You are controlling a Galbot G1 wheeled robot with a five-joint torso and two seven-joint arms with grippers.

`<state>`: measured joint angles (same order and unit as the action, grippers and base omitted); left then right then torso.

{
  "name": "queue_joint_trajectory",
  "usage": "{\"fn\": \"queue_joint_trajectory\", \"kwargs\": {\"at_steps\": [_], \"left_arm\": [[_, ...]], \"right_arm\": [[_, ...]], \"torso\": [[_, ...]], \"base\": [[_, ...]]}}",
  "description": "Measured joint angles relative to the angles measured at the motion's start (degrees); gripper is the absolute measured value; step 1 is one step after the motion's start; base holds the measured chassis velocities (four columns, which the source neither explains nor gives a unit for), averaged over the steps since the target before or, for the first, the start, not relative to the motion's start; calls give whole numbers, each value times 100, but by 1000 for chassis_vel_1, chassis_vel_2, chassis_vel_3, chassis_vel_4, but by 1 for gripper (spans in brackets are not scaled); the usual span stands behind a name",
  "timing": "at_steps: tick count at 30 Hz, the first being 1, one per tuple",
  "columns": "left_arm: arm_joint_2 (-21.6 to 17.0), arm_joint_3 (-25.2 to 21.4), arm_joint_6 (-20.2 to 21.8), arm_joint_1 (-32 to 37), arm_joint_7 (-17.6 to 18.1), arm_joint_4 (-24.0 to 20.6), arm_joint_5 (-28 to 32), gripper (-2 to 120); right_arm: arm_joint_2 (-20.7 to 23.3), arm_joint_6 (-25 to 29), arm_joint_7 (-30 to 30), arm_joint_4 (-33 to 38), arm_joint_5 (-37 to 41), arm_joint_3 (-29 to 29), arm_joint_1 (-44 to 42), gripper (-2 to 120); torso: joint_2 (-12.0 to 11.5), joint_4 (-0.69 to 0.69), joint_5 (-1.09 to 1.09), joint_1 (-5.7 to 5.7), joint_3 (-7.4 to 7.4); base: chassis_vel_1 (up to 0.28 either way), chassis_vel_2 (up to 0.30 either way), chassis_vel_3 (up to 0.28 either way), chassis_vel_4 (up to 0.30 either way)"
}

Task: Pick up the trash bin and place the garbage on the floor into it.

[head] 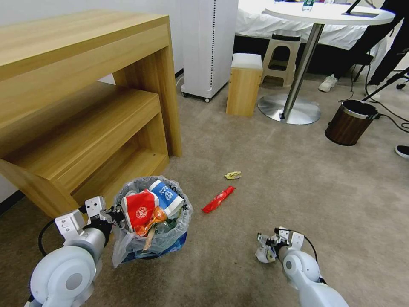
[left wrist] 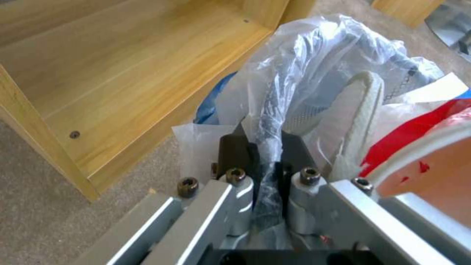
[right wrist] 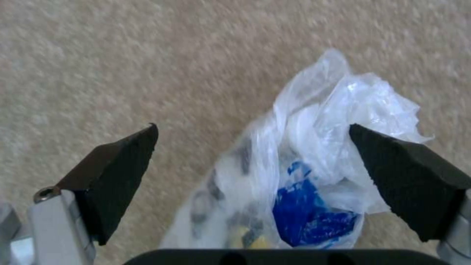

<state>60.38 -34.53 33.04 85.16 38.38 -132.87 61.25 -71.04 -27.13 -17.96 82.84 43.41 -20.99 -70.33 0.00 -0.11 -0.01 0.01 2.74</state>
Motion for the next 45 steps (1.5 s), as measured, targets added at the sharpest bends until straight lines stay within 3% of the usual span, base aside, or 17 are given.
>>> {"fn": "queue_joint_trajectory", "kwargs": {"at_steps": [7, 10, 15, 18, 34, 40, 45], "left_arm": [[8, 3, 0, 35, 1, -27, -37, 3], [19, 14, 0, 51, 3, -43, -55, 3], [19, 18, 0, 58, 3, -40, -83, 3], [19, 25, 0, 48, 2, -27, -91, 3], [12, 63, -13, -19, 0, 32, -84, 3], [-1, 93, -15, -18, 14, 27, 7, 3], [-4, 138, 9, -11, 76, -10, 146, 3]], "right_arm": [[7, -107, -153, 31, -45, 32, -141, 96], [26, -153, -224, 31, -109, 53, -209, 82], [63, -151, -232, 78, -153, 74, -274, 68], [94, -126, -226, 158, -169, 85, -314, 52], [291, 254, 66, 591, -287, 124, -398, 0], [512, 799, 496, 1136, -411, 77, -407, 0], [961, 1464, 1123, 1884, -535, 59, -264, 0]], "torso": [[0, 0, 1, 0, 0], [0, 0, 0, 0, 0], [0, 0, 0, 0, 0], [0, 0, 1, 0, 0], [0, 0, 2, 0, 0], [0, 0, 2, 0, 0], [0, 0, 0, 0, 0]], "base": [[0, 0, 0, 0], [0, 0, 0, 0], [0, 0, 0, 0], [0, 0, 0, 0], [0, 0, 0, 0], [0, 0, 0, 0], [0, 0, 0, 0]]}}
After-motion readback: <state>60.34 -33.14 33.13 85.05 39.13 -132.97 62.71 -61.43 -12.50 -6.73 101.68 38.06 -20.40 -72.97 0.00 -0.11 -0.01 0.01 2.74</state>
